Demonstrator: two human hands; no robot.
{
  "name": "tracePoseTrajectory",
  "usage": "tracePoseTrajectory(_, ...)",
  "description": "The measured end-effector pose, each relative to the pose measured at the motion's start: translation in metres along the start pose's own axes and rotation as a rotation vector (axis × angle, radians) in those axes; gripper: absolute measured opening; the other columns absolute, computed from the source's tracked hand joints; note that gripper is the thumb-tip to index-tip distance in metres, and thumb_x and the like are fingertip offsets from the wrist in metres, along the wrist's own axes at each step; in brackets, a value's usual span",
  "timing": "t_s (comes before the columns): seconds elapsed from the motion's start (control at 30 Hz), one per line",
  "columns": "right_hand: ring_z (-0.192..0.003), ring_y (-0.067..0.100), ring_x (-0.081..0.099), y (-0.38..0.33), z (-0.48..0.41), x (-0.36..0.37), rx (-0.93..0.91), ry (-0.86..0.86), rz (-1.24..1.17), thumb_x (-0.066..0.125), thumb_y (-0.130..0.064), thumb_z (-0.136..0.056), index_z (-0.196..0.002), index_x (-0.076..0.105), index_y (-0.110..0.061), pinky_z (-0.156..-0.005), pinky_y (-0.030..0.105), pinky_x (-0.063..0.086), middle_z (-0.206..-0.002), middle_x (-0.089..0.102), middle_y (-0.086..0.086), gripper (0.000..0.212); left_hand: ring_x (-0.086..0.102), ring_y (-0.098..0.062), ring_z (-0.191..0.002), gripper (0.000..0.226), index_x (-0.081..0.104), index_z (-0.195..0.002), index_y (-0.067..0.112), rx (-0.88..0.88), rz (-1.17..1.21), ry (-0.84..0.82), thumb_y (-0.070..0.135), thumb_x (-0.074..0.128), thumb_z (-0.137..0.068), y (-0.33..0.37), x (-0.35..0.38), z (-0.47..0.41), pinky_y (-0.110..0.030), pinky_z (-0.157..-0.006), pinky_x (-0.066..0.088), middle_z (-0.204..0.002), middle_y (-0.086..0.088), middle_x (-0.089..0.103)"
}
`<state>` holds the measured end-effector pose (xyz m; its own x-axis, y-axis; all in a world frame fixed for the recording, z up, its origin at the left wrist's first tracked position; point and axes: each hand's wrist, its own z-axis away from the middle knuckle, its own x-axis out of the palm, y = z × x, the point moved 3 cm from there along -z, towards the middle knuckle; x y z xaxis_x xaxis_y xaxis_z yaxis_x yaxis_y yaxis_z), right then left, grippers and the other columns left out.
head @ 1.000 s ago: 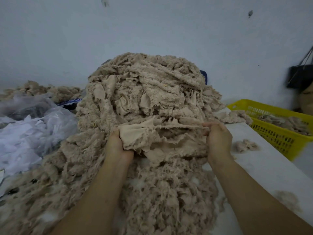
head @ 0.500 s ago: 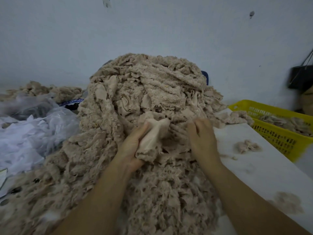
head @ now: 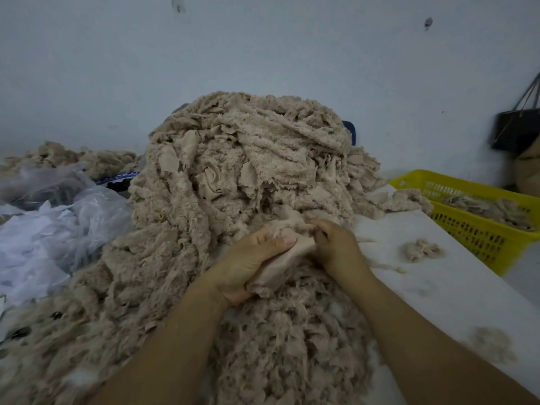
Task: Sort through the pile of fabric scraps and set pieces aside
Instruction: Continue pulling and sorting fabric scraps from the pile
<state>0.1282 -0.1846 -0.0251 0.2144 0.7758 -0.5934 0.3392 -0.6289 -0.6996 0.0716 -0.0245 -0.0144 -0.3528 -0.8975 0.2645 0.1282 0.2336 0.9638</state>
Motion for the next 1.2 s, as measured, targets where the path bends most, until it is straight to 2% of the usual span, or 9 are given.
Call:
tracePoseTrajectory(0.17,-0.057,0.018,0.028,0.034,-0.004,-0.025,0.353,0.123,-0.057,0.043,-0.006,-0.100,-0.065,0.027,-0.015,-0.048,0.031,0.015,-0.061,0.033,0.005,0.039,0.072,-0.017,-0.065,0.040,0.081,-0.082,0.010,0.114,0.354,-0.020,0.025,0.099,-0.050,0.011,-0.016,0.007,-0.026,-0.054,0.058,-0.077,-0.009,0.074)
tracePoseTrajectory(0.3,-0.106,0.017,0.046,0.005,0.000,-0.016,0.186,0.054,-0.106,0.048,-0.024,-0.097,-0.104,0.059,-0.019,-0.087,0.029,0.043,-0.112,0.048,0.000,0.014,0.062,-0.013,-0.040,0.031,0.080,-0.074,0.006,0.152,0.594,0.086,0.027,0.064,-0.089,0.013,-0.021,0.003,-0.018,-0.035,0.046,-0.060,-0.008,0.068)
tracePoseTrajectory(0.37,-0.130,0.007,0.031,-0.020,0.009,-0.012,-0.013,0.098,-0.145,0.043,-0.045,-0.090,-0.128,0.054,-0.024,-0.108,0.023,0.029,-0.132,0.038,-0.010,0.045,0.071,-0.018,-0.053,0.036,0.081,-0.082,0.003,0.172,0.675,0.133,0.029,0.058,-0.092,0.012,-0.023,-0.001,-0.024,-0.045,0.055,-0.073,-0.013,0.074)
tracePoseTrajectory(0.47,-0.108,-0.018,0.044,-0.051,0.023,-0.004,-0.271,-0.045,-0.256,0.037,-0.067,-0.087,-0.115,0.061,-0.035,-0.087,0.000,0.032,-0.114,0.050,-0.033,0.048,0.075,-0.023,-0.092,0.037,0.080,-0.099,0.006,0.230,0.633,0.137,0.034,0.057,-0.092,0.013,-0.026,-0.007,-0.036,-0.073,0.061,-0.103,-0.015,0.075)
tracePoseTrajectory(0.63,-0.077,0.002,0.047,-0.047,0.034,0.035,-0.383,-0.480,-0.030,0.055,-0.054,-0.091,-0.082,0.057,-0.011,-0.069,0.025,0.042,-0.081,0.054,-0.007,0.043,0.072,-0.018,-0.104,0.032,0.081,-0.094,0.007,0.345,0.769,0.196,0.023,0.054,-0.098,0.017,-0.028,-0.011,-0.030,-0.091,0.058,-0.112,-0.012,0.073)
tracePoseTrajectory(0.83,-0.060,0.003,0.058,-0.035,0.016,0.008,-0.014,-0.212,-0.553,0.056,-0.035,-0.096,-0.061,0.057,-0.023,-0.063,0.016,0.045,-0.062,0.063,-0.007,0.037,0.062,-0.022,-0.111,0.027,0.072,-0.106,0.013,0.370,0.763,0.446,0.010,0.046,-0.098,0.023,-0.039,-0.008,-0.037,-0.108,0.045,-0.120,-0.010,0.068)
tracePoseTrajectory(0.97,-0.067,0.017,0.052,-0.027,0.008,-0.003,0.313,-0.085,-0.850,0.070,-0.045,-0.079,-0.063,0.056,-0.018,-0.068,0.029,0.040,-0.069,0.056,-0.003,0.034,0.069,-0.013,-0.073,0.021,0.066,-0.107,0.017,0.339,0.742,0.459,0.011,0.047,-0.098,0.023,-0.038,-0.005,-0.029,-0.070,0.058,-0.077,0.001,0.070)
tracePoseTrajectory(1.1,-0.096,0.005,0.041,-0.018,0.005,-0.010,0.427,0.053,-0.827,0.066,-0.054,-0.086,-0.044,0.063,-0.028,-0.062,0.027,0.039,-0.056,0.059,0.010,0.049,0.045,-0.011,-0.057,0.018,0.055,-0.090,0.019,0.335,0.621,0.482,0.017,0.041,-0.100,0.026,-0.034,0.000,-0.026,-0.074,0.042,-0.048,0.007,0.043)
tracePoseTrajectory(1.2,-0.057,0.024,0.046,-0.022,0.008,-0.013,0.311,0.056,-0.747,0.060,-0.065,-0.084,-0.037,0.035,-0.028,-0.053,0.025,0.039,-0.043,0.033,0.000,0.065,0.050,-0.003,-0.045,0.019,0.056,-0.086,0.020,0.302,0.221,0.522,0.023,0.045,-0.102,0.028,-0.018,0.000,-0.018,-0.053,0.044,-0.047,0.010,0.051)
